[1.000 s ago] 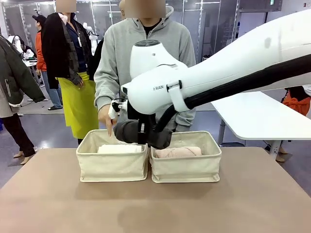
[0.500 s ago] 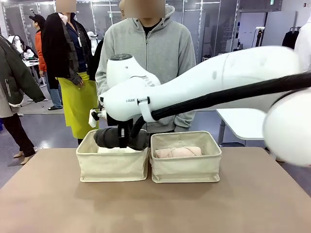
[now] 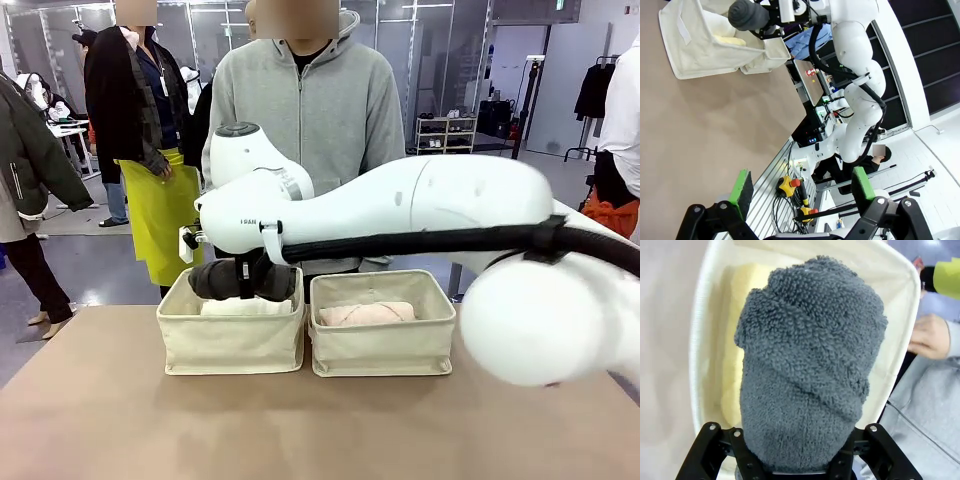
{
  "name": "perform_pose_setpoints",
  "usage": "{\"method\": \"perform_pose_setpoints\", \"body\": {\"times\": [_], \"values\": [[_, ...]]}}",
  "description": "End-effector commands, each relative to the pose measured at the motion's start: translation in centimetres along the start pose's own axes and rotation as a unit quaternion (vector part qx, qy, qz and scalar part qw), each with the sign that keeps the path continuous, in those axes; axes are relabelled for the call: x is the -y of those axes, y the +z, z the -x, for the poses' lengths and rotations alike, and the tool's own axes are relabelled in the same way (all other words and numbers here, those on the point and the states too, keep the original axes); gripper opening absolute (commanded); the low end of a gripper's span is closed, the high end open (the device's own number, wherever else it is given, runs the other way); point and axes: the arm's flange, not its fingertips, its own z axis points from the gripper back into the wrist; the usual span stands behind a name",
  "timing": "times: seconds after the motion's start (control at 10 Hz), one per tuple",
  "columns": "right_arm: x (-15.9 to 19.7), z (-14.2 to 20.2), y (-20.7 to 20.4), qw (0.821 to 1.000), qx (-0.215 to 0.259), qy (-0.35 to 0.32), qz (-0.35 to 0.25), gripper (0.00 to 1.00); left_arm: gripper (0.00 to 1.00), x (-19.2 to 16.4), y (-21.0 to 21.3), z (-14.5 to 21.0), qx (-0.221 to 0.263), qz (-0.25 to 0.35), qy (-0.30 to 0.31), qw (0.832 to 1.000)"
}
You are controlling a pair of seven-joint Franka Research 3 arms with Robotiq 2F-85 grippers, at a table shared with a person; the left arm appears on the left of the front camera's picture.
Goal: Divide the towels into two baskets.
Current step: Pick up one hotel-folded towel from the bottom of the table and place it in the Fabric basket indicated by the person.
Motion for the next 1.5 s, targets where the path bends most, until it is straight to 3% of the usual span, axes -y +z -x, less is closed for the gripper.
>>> {"method": "perform_pose_setpoints", "body": {"times": [0.0,0.2,0.3,0.4,0.5,0.6,0.7,1.2,1.3,1.4], "values": [[3.1,-1.8,-1.4,0.999,-0.031,0.007,0.014,0.33,1.0,0.3,0.2,0.2,0.004,0.005,-0.007,1.0],[2.9,-1.8,-1.8,0.999,-0.036,0.009,0.017,0.33,1.0,0.3,0.2,0.2,0.004,0.005,-0.007,1.0],[2.6,-1.6,-1.8,1.0,-0.025,0.007,0.016,0.67,1.0,0.3,0.2,0.2,0.004,0.005,-0.007,1.0],[2.4,-1.5,-1.4,1.0,-0.018,0.002,0.015,0.67,1.0,0.3,0.2,0.2,0.004,0.005,-0.007,1.0],[2.0,-1.5,-1.2,1.0,-0.008,0.002,0.01,1.0,1.0,0.3,0.2,0.2,0.004,0.005,-0.007,1.0],[1.8,-1.4,-1.0,1.0,-0.006,0.002,0.011,0.7,1.0,0.3,0.2,0.2,0.004,0.005,-0.007,1.0],[1.7,-1.4,-0.9,1.0,-0.004,0.003,0.01,1.0,1.0,0.3,0.2,0.2,0.004,0.005,-0.007,1.0],[1.1,-0.5,0.1,1.0,0.001,-0.007,0.014,1.0,1.0,0.3,0.2,0.2,0.004,0.005,-0.007,1.0],[0.6,-0.2,0.6,0.999,-0.032,-0.003,0.026,0.97,1.0,0.3,0.2,0.2,0.004,0.005,-0.007,1.0],[1.2,-0.4,-0.4,1.0,-0.004,-0.007,0.024,0.97,1.0,0.3,0.2,0.2,0.004,0.005,-0.007,1.0]]}}
